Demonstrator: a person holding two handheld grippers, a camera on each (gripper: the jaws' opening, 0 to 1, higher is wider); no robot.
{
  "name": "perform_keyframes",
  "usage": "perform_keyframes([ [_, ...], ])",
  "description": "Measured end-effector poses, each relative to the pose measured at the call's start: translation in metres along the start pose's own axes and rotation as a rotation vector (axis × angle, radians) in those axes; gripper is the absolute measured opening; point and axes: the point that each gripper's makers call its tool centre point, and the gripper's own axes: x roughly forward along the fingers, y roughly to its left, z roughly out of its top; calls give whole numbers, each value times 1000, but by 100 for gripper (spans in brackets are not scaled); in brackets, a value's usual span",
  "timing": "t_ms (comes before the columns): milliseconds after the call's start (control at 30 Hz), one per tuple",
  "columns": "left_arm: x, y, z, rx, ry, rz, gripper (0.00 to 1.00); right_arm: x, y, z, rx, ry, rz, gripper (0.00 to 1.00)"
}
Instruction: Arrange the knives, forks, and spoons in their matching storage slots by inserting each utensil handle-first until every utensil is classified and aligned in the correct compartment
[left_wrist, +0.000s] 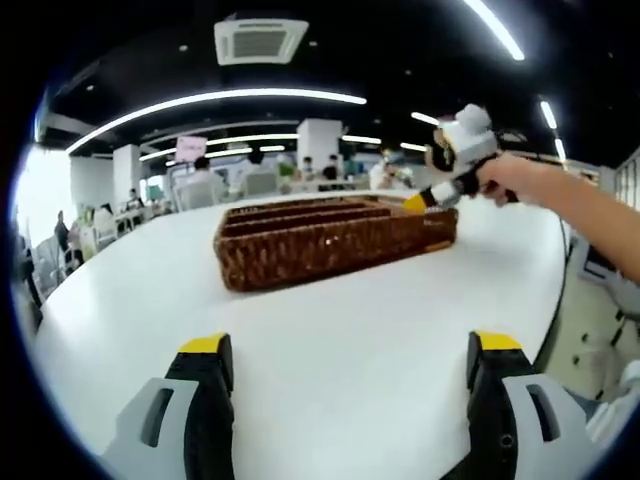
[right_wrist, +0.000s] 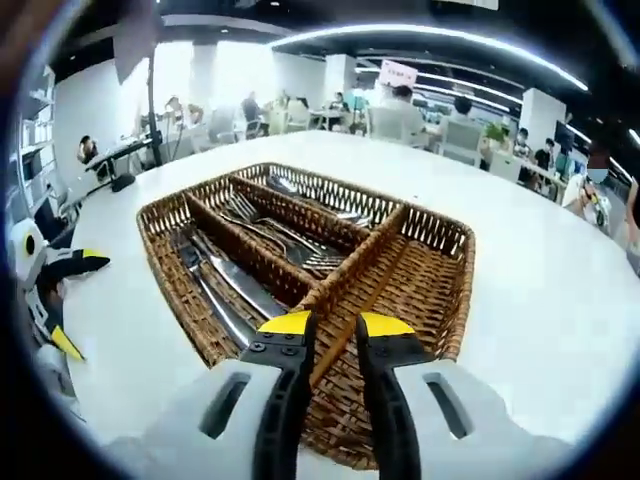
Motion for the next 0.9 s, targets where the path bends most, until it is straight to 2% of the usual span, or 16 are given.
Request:
perform_keyframes([
  [67, -2, 0, 2, -12, -14, 2, 98, -8, 3, 7, -57, -64, 4, 26],
  [133, -2, 0, 4, -9, -22, 6, 98, -14, 15, 13, -108, -113, 45, 27],
  [167, -2, 0, 4, -1, -21, 8, 98, -25, 27, 22, -143, -181, 76, 26],
  [200, -1, 0, 4, 5, -18, 7, 98, -31, 31, 27, -177, -218, 74, 26],
  [233, 0, 0, 2, 13, -10, 11, 97, -39, 36, 31, -223, -242, 60, 26],
  [300, 2, -1, 1, 23, 1, 13, 97, -48, 53, 34, -316, -265, 94, 27],
  [400, 4, -4, 1, 47, 12, -1, 97, -57, 83, 20, -405, -241, 186, 27],
  [467, 3, -3, 5, 61, 8, 1, 97, -59, 104, 0, -431, -174, 267, 27],
  [567, 3, -4, 10, 71, 4, 2, 97, -62, 116, -11, -486, -163, 296, 23],
  [600, 2, -5, 11, 77, 5, 0, 97, -62, 116, -12, -491, -167, 292, 22],
  [700, 2, -7, 14, 84, 0, -1, 97, -57, 107, -21, -445, -115, 319, 23],
  [733, 2, -9, 14, 87, 2, -7, 97, -55, 104, -31, -378, -61, 348, 24],
  [900, 1, -16, 16, 120, 0, -14, 94, -46, 85, -36, -338, -56, 336, 27],
])
